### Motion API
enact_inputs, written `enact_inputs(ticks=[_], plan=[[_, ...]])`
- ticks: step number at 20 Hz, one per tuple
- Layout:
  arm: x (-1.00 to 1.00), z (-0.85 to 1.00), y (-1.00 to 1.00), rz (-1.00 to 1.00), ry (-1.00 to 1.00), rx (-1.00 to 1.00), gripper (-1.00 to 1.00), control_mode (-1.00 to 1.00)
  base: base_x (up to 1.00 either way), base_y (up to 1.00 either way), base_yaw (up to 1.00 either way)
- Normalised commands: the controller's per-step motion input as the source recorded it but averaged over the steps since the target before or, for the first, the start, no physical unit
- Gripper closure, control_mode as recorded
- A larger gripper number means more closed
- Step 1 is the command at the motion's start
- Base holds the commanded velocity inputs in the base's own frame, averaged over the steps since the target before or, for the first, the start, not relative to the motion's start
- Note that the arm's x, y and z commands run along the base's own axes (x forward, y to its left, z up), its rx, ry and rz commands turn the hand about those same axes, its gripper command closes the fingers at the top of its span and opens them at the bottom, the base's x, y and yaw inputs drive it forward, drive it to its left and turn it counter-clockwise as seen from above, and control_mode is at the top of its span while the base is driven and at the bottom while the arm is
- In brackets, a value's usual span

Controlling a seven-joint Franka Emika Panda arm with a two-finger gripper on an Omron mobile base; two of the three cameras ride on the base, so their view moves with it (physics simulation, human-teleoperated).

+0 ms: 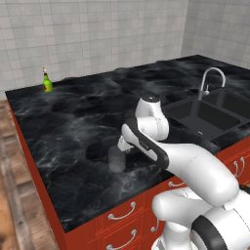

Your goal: Move the glass cup from next to the sink to the open cabinet. Then, move the bowl with the potato to the fridge to clear the area for faucet cleaning.

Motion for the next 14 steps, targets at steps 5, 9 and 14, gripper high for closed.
enact_inputs(ticks=[5, 9, 14], plan=[[0.45, -0.2, 0.05, 0.03, 0.0, 0.0, -1.0, -1.0, 0.0, 0.0, 0.0], [0.4, -0.28, 0.04, 0.0, 0.0, 0.0, -1.0, -1.0, 0.0, 0.0, 0.0], [0.22, -0.34, 0.0, 0.0, 0.0, 0.0, -1.0, -1.0, 0.0, 0.0, 0.0]])
